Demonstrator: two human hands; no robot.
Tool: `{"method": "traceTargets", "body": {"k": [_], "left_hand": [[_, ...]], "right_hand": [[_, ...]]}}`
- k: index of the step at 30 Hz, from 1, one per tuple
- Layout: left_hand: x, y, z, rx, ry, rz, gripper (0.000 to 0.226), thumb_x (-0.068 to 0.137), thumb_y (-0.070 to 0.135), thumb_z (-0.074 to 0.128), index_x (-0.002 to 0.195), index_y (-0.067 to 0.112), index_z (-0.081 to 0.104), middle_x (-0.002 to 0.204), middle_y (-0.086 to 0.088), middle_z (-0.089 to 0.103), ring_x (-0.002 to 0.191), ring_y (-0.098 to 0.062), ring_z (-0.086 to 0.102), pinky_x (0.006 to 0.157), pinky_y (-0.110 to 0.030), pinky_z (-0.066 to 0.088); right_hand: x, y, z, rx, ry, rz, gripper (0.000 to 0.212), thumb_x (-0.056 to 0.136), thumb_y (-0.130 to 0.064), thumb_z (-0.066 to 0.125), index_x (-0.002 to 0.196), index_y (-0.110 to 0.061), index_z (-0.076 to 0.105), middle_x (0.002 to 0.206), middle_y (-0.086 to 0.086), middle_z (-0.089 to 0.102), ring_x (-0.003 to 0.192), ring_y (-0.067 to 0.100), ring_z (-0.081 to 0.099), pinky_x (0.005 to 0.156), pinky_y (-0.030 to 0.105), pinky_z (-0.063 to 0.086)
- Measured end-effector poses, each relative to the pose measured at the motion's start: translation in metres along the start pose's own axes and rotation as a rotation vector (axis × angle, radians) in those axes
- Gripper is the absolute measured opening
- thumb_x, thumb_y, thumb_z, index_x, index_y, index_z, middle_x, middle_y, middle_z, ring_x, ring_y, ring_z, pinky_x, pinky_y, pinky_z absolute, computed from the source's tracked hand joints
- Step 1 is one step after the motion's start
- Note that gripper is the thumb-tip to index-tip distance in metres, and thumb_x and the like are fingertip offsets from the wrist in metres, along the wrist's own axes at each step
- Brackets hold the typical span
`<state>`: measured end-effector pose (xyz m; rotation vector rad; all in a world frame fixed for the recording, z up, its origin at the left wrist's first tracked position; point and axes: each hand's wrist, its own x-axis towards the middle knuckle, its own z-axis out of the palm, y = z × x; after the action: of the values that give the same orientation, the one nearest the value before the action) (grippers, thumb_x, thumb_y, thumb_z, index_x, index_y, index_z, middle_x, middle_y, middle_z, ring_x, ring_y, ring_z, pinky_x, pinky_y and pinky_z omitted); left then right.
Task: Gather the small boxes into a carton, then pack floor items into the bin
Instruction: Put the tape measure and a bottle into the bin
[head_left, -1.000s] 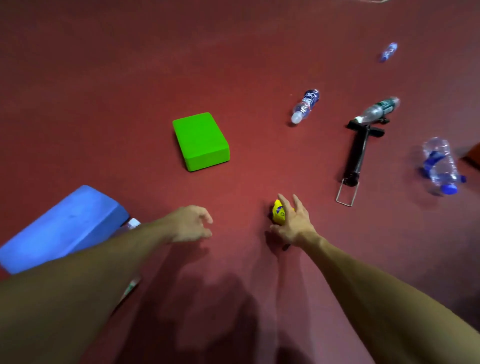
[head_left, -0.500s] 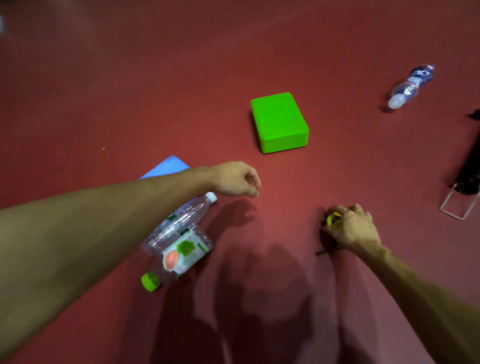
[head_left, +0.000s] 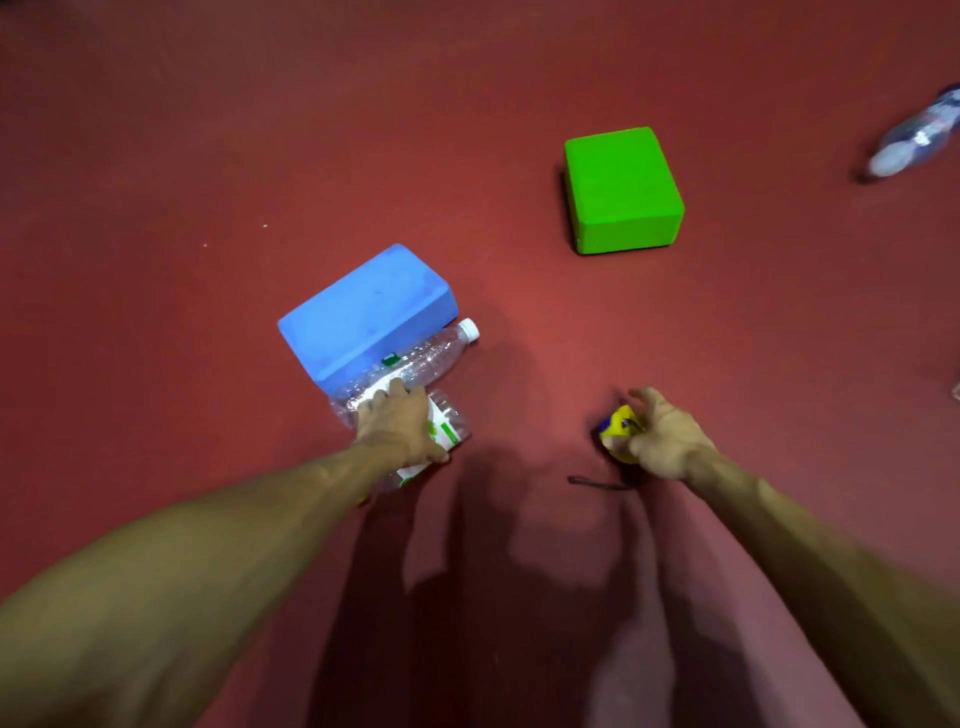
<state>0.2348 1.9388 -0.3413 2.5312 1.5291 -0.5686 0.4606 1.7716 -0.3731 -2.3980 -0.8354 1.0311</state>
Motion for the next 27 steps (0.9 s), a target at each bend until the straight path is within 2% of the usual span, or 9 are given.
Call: {"method": "traceTargets", "body": {"k": [5, 10, 13, 15, 17, 19, 23, 25, 27], "left_hand": [[-0.001, 0.054, -0.037, -0.255, 0.004, 0.243, 0.078, 0.051, 0.049, 0.084, 0.114, 0.014, 0.053, 0.121, -0.005, 0.055, 0.106, -0.025, 0.055, 0.088, -0.033, 0.048], [-0.021, 0.140, -0.092, -0.462, 0.018, 0.444, 0.039, 0.061, 0.040, 0.083, 0.083, 0.021, 0.056, 0.085, -0.001, 0.066, 0.071, -0.018, 0.060, 0.046, -0.014, 0.040], [-0.047, 0.202, -0.138, -0.547, 0.009, 0.537, 0.040, 0.066, 0.038, 0.082, 0.094, 0.016, 0.064, 0.088, -0.003, 0.072, 0.070, -0.021, 0.065, 0.059, -0.026, 0.047], [-0.070, 0.247, -0.167, -0.644, -0.004, 0.587, 0.055, 0.059, 0.045, 0.083, 0.098, 0.017, 0.058, 0.081, -0.003, 0.069, 0.063, -0.020, 0.063, 0.055, -0.027, 0.043], [-0.100, 0.294, -0.188, -0.776, -0.001, 0.650, 0.055, 0.057, 0.052, 0.079, 0.093, 0.014, 0.063, 0.076, -0.002, 0.066, 0.066, -0.019, 0.066, 0.053, -0.025, 0.040], [-0.140, 0.340, -0.201, -0.948, -0.041, 0.730, 0.042, 0.065, 0.052, 0.072, 0.082, 0.014, 0.067, 0.074, -0.002, 0.065, 0.068, -0.021, 0.063, 0.060, -0.027, 0.041], [-0.218, 0.421, -0.191, -1.277, -0.254, 0.832, 0.060, 0.058, 0.057, 0.068, 0.099, 0.012, 0.066, 0.097, -0.010, 0.069, 0.082, -0.022, 0.063, 0.070, -0.027, 0.050], [-0.255, 0.449, -0.170, -1.357, -0.356, 0.888, 0.041, 0.074, 0.044, 0.071, 0.098, 0.012, 0.064, 0.095, -0.008, 0.067, 0.080, -0.020, 0.061, 0.067, -0.025, 0.049], [-0.281, 0.464, -0.146, -1.414, -0.473, 0.897, 0.033, 0.074, 0.042, 0.073, 0.092, 0.016, 0.065, 0.093, -0.008, 0.068, 0.082, -0.021, 0.063, 0.074, -0.031, 0.048]], "right_hand": [[-0.022, 0.005, -0.050, 0.201, -0.004, 0.006, 0.063, 0.080, -0.022, 0.074, 0.136, -0.016, 0.044, 0.124, 0.007, 0.061, 0.104, 0.019, 0.056, 0.086, 0.024, 0.039], [-0.059, 0.023, -0.126, 0.363, 0.140, -0.014, 0.064, 0.077, -0.022, 0.077, 0.132, -0.018, 0.047, 0.118, 0.009, 0.063, 0.105, 0.025, 0.061, 0.095, 0.038, 0.049], [-0.107, 0.044, -0.181, 0.524, 0.261, 0.001, 0.057, 0.078, -0.022, 0.076, 0.126, -0.022, 0.047, 0.107, 0.012, 0.066, 0.088, 0.023, 0.063, 0.076, 0.035, 0.052], [-0.148, 0.066, -0.221, 0.545, 0.386, -0.003, 0.052, 0.072, -0.032, 0.078, 0.116, -0.027, 0.050, 0.105, 0.010, 0.068, 0.083, 0.020, 0.063, 0.070, 0.032, 0.052], [-0.195, 0.089, -0.261, 0.514, 0.515, -0.020, 0.046, 0.065, -0.039, 0.080, 0.103, -0.023, 0.060, 0.100, 0.009, 0.069, 0.080, 0.018, 0.062, 0.073, 0.034, 0.051], [-0.248, 0.112, -0.295, 0.526, 0.626, -0.077, 0.025, 0.073, -0.030, 0.077, 0.087, -0.014, 0.064, 0.080, 0.011, 0.065, 0.069, 0.017, 0.055, 0.068, 0.031, 0.046], [-0.337, 0.166, -0.334, 0.627, 0.936, -0.045, 0.013, 0.082, -0.021, 0.070, 0.078, -0.012, 0.060, 0.071, 0.007, 0.058, 0.061, 0.014, 0.052, 0.056, 0.022, 0.042], [-0.366, 0.206, -0.339, 0.684, 1.111, 0.062, 0.018, 0.078, -0.027, 0.071, 0.086, -0.013, 0.064, 0.083, 0.006, 0.066, 0.069, 0.014, 0.061, 0.056, 0.022, 0.048], [-0.390, 0.247, -0.334, 0.707, 1.238, 0.200, 0.042, 0.072, -0.036, 0.072, 0.106, -0.012, 0.066, 0.097, 0.007, 0.067, 0.077, 0.016, 0.063, 0.053, 0.021, 0.049]]}}
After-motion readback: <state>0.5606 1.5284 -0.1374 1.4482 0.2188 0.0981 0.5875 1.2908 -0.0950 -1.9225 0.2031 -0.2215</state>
